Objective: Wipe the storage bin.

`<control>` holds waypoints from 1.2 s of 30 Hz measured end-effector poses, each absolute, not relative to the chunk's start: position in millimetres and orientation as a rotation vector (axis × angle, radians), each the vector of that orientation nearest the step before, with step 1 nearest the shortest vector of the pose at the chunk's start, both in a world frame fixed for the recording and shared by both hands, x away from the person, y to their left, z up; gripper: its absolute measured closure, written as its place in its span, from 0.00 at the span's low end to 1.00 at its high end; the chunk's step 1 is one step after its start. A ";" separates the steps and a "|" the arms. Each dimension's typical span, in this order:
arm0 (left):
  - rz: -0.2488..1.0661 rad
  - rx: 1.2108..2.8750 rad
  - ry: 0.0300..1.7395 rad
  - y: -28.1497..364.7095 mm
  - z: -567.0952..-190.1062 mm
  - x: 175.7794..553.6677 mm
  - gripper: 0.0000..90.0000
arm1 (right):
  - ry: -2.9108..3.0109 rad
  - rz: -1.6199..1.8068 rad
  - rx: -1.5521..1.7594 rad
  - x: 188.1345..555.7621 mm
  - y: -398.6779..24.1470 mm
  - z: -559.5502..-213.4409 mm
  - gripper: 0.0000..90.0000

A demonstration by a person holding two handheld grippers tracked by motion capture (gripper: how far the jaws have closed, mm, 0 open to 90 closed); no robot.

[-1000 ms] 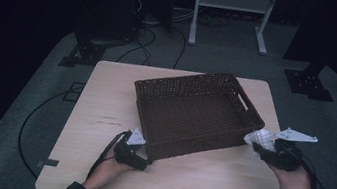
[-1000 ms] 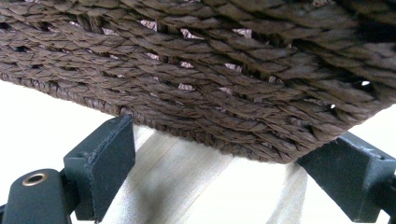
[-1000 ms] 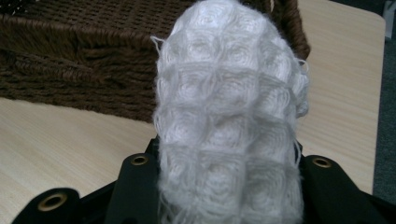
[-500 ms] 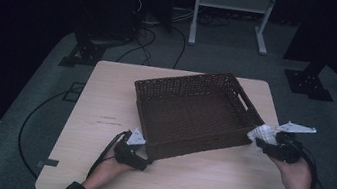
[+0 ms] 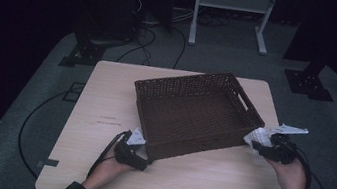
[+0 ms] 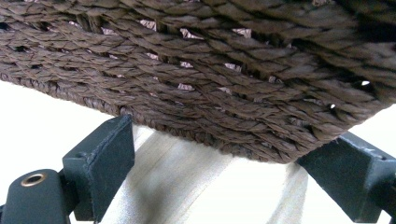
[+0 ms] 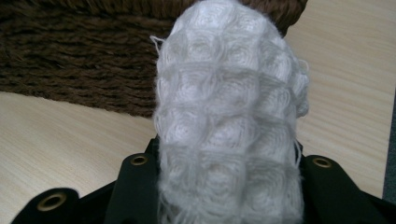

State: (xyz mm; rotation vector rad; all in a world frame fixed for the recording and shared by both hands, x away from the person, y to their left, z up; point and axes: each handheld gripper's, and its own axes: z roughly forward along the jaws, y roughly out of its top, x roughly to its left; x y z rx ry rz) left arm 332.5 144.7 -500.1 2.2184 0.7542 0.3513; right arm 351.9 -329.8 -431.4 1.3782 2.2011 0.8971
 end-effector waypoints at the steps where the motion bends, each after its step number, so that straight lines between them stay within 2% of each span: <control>1: 0.351 2.219 0.754 144.7 -500.1 332.5 0.12 | 2.207 0.895 1.379 352.3 -329.9 -433.0 0.62; 21: 0.346 2.220 0.745 144.5 -500.0 332.8 0.12 | 2.282 0.822 1.418 360.3 -323.2 -472.7 0.62; 28: 0.348 2.221 0.744 144.6 -500.0 332.9 0.12 | 2.268 0.829 1.412 358.3 -321.9 -466.2 0.61; 36: 0.346 2.221 0.745 144.5 -500.0 332.8 0.12 | 2.219 0.896 1.377 350.3 -319.6 -439.5 0.62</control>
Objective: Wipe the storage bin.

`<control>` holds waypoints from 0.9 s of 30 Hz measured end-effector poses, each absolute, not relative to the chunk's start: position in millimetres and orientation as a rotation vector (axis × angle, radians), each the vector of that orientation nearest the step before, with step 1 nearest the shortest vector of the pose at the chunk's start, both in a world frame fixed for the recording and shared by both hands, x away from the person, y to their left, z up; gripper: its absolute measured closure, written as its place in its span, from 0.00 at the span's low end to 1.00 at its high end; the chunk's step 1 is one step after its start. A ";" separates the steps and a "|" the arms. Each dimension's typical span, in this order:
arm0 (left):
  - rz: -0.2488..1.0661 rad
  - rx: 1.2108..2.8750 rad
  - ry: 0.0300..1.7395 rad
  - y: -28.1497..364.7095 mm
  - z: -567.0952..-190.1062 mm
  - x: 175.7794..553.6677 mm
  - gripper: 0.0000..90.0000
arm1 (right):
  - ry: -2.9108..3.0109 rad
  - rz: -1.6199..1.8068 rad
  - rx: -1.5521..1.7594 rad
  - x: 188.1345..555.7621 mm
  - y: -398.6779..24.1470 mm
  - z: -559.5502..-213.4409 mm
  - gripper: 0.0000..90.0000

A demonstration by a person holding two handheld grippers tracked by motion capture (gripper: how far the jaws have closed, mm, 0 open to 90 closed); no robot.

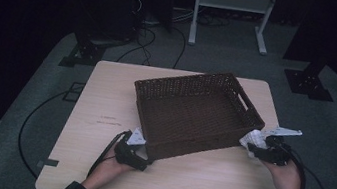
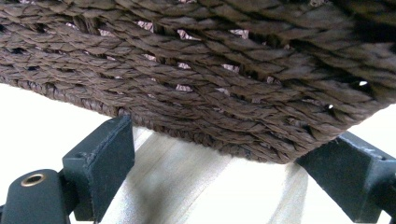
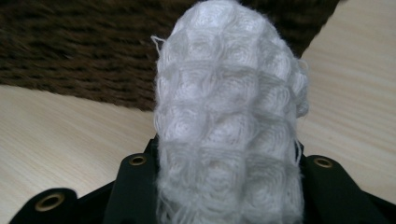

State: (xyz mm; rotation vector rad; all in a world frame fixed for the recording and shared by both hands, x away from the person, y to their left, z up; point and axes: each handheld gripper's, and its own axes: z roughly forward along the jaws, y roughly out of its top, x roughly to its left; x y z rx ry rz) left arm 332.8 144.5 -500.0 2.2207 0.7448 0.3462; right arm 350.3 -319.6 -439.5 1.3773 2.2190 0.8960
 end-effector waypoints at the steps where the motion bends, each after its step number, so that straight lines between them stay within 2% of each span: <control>1: 0.346 2.221 0.745 144.5 -500.0 332.8 0.12 | 2.214 0.903 1.370 349.1 -319.0 -436.0 0.62; 12: 0.349 2.222 0.743 144.6 -500.0 332.9 0.12 | 2.179 0.951 1.308 340.7 -311.4 -413.6 0.61; 27: 0.349 2.222 0.743 144.6 -500.0 332.9 0.12 | 2.195 0.942 1.322 344.0 -312.0 -422.5 0.62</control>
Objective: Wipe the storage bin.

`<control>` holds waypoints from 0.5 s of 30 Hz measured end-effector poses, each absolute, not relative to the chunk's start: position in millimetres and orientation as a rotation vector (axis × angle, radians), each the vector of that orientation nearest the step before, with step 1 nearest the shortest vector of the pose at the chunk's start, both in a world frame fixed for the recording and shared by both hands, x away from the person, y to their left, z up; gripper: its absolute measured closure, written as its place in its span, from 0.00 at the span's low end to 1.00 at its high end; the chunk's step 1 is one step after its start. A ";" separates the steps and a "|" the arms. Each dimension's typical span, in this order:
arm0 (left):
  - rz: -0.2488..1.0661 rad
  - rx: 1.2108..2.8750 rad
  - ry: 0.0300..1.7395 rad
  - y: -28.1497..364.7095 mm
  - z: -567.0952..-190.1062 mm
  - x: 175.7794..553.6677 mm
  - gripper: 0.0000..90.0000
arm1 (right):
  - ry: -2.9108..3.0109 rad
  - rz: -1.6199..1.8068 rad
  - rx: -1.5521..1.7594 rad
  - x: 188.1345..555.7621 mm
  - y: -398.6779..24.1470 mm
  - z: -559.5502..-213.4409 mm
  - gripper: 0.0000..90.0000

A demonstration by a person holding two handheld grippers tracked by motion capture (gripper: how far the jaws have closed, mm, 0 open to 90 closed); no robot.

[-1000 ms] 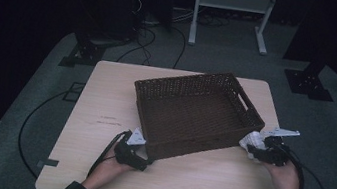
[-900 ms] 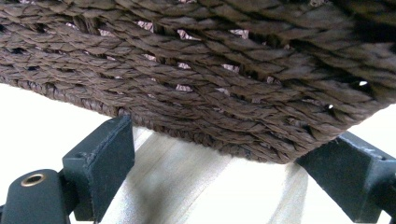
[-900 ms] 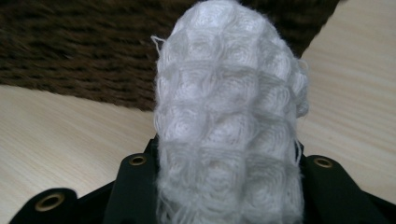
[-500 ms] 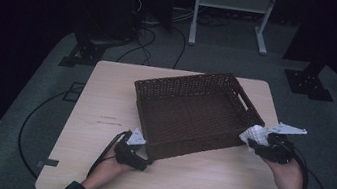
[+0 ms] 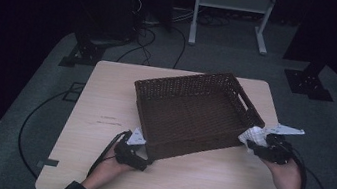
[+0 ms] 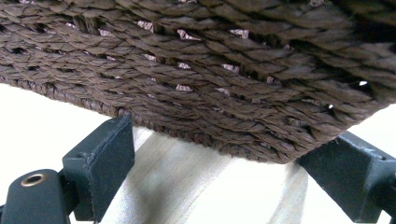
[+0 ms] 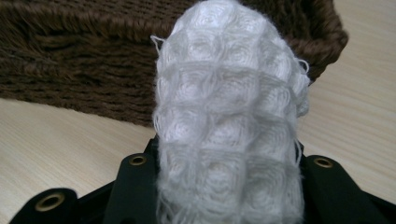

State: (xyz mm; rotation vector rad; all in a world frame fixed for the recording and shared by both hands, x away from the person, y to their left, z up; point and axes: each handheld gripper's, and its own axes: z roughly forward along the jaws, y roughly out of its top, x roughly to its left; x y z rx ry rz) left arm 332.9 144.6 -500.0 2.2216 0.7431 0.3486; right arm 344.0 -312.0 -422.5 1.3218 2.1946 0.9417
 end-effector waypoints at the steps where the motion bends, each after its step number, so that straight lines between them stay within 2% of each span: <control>1: 0.349 2.222 0.743 144.6 -500.0 332.9 0.12 | 2.198 0.935 1.324 344.7 -311.5 -424.4 0.62; 15: 0.347 2.221 0.739 144.6 -500.1 333.2 0.12 | 2.262 0.877 1.358 353.6 -310.0 -451.9 0.62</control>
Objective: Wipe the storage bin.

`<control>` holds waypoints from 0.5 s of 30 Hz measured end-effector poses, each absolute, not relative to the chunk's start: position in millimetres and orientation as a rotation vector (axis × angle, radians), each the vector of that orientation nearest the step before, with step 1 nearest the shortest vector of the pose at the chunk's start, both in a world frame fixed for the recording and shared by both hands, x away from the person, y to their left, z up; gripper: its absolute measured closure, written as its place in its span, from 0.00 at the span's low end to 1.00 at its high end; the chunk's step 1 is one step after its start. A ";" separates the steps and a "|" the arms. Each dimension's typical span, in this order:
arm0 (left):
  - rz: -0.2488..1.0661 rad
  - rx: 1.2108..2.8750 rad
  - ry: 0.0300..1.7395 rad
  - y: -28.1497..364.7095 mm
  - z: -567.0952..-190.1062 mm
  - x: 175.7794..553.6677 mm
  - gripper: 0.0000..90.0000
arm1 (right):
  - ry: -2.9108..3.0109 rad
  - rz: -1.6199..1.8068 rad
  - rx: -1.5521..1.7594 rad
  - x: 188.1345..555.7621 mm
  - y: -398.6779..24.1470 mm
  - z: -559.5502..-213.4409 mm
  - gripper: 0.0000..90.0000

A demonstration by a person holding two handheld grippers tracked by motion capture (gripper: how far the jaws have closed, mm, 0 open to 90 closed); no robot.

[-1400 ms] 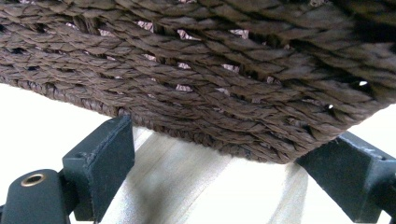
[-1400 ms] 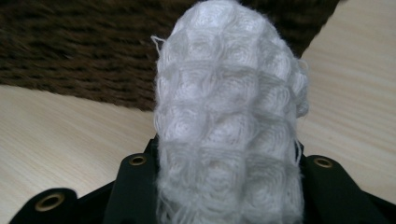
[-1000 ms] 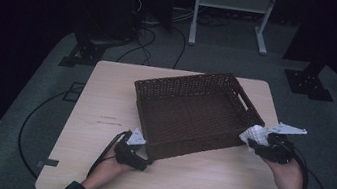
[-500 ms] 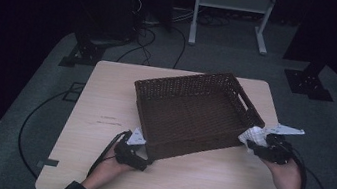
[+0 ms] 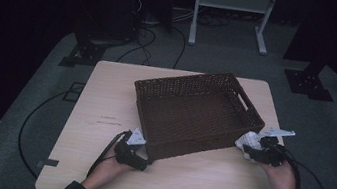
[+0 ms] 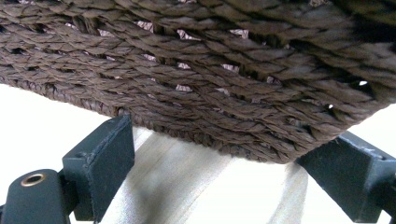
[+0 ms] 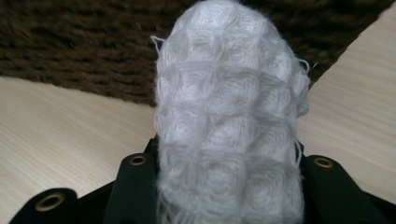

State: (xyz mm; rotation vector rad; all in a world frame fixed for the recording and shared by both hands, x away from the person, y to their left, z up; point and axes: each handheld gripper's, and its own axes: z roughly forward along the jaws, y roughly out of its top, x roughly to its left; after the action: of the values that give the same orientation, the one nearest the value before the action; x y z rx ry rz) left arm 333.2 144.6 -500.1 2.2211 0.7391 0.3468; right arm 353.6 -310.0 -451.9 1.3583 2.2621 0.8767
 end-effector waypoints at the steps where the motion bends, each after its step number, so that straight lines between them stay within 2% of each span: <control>1: 0.347 2.222 0.735 144.7 -500.1 333.5 0.12 | 2.267 0.868 1.362 354.1 -309.2 -454.3 0.62; 15: 0.344 2.222 0.732 144.6 -500.2 333.7 0.12 | 2.313 0.811 1.370 356.6 -301.6 -471.9 0.61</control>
State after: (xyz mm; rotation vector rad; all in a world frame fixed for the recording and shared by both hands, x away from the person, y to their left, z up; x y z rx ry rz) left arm 333.7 144.6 -500.2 2.2217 0.7320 0.3437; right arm 356.6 -301.6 -471.9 1.3701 2.3128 0.8114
